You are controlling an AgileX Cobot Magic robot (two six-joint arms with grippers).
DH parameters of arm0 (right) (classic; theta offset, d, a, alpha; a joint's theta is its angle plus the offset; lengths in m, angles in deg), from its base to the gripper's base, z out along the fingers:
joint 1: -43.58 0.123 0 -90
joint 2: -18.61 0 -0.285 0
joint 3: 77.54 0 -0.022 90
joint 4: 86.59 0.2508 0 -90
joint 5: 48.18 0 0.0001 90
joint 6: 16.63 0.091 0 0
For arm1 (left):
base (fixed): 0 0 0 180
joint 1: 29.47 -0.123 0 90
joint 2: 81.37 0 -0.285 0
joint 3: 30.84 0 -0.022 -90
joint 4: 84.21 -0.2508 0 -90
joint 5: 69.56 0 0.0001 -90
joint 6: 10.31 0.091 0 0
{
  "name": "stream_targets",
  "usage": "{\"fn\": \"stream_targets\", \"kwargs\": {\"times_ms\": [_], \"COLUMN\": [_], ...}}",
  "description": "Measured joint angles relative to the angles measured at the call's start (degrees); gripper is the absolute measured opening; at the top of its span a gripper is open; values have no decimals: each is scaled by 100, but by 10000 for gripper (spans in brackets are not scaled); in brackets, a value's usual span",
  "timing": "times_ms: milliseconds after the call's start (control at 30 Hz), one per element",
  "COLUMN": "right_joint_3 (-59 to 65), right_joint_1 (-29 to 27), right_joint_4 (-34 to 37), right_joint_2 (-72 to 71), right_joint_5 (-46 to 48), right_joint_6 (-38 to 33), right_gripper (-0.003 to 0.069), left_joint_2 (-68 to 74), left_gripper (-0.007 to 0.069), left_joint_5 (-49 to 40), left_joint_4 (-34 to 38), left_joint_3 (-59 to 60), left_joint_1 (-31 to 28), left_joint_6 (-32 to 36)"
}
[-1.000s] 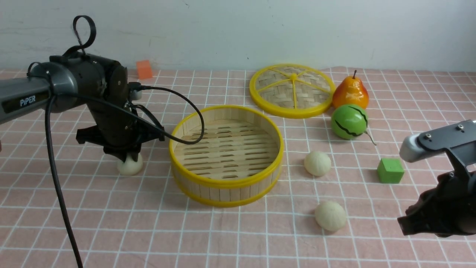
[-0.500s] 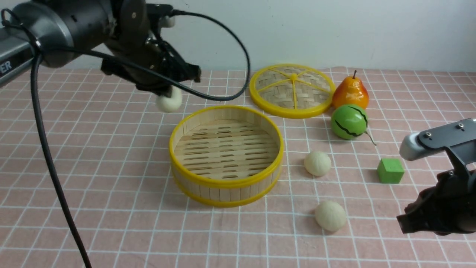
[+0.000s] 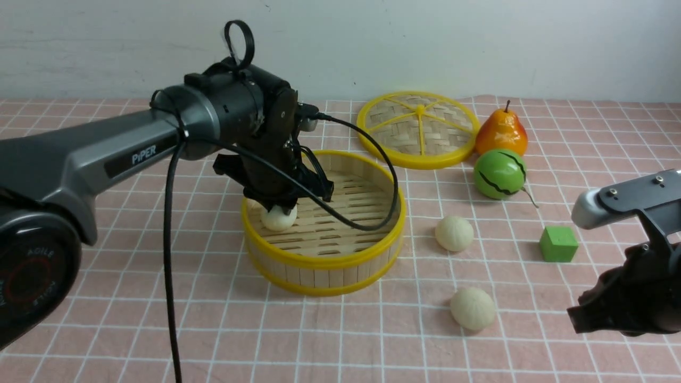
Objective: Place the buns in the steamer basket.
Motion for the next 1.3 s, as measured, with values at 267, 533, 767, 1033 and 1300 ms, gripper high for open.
{"fn": "stream_targets", "kwargs": {"times_ms": [267,533,767,1033,1300], "right_joint_3": [-309,-1662,-3442,-5029,-5486], "right_joint_1": [0,0,10,122,343], "right_joint_4": [209,650,614,93,-545], "right_joint_2": [24,1099,2997,4670,5499], "right_joint_5": [478,836,928,1199,1226], "right_joint_6": [0,-121,-279,-279,-188], "right_gripper": [69,385,527,533,388], "left_joint_2": [-206,-1959,-4570,-7333,-8577], "left_gripper": [568,464,208,24,-13], "left_joint_5": [-442,-1487,-1118,-54,7], "left_joint_4": [76,193,448,20,-531], "left_joint_3": [-393,-724,1796,4884,6685], "left_joint_1": [0,0,0,0,0], "left_joint_6": [-23,-17,86,-329,-1014]}}
